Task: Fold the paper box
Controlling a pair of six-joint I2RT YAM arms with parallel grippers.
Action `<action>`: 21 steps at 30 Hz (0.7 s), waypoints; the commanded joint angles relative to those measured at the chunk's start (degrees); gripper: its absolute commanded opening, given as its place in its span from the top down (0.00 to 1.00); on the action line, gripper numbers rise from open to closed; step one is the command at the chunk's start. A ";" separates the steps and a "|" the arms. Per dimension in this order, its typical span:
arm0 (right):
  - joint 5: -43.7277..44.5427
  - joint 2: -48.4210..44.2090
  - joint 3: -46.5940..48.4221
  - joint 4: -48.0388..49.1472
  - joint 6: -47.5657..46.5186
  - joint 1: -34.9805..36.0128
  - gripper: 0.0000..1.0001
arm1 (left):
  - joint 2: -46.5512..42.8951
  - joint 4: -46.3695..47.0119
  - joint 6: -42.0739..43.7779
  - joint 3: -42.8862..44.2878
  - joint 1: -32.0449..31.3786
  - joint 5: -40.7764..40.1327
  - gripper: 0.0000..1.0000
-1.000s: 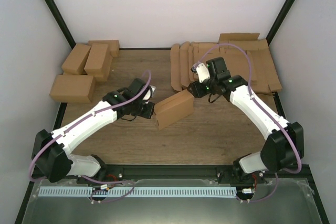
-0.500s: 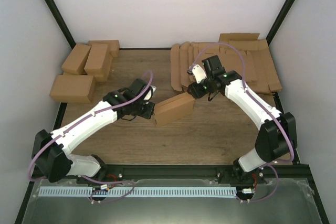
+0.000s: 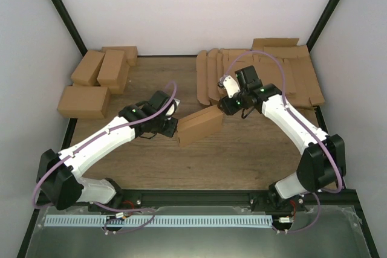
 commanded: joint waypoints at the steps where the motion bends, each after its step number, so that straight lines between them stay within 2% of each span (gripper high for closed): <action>1: -0.78 2.17 1.68 -0.69 -1.25 -0.19 0.55 | -0.28 0.36 0.80 0.66 -0.37 -0.63 0.96; 10: -1.93 5.48 3.97 -1.42 -1.45 -0.22 0.64 | -0.33 0.38 1.07 0.45 -0.45 -1.10 0.96; 21: -2.19 4.14 4.61 -1.95 3.28 -0.23 0.99 | 0.03 -1.18 -0.89 2.27 -0.47 -2.88 0.96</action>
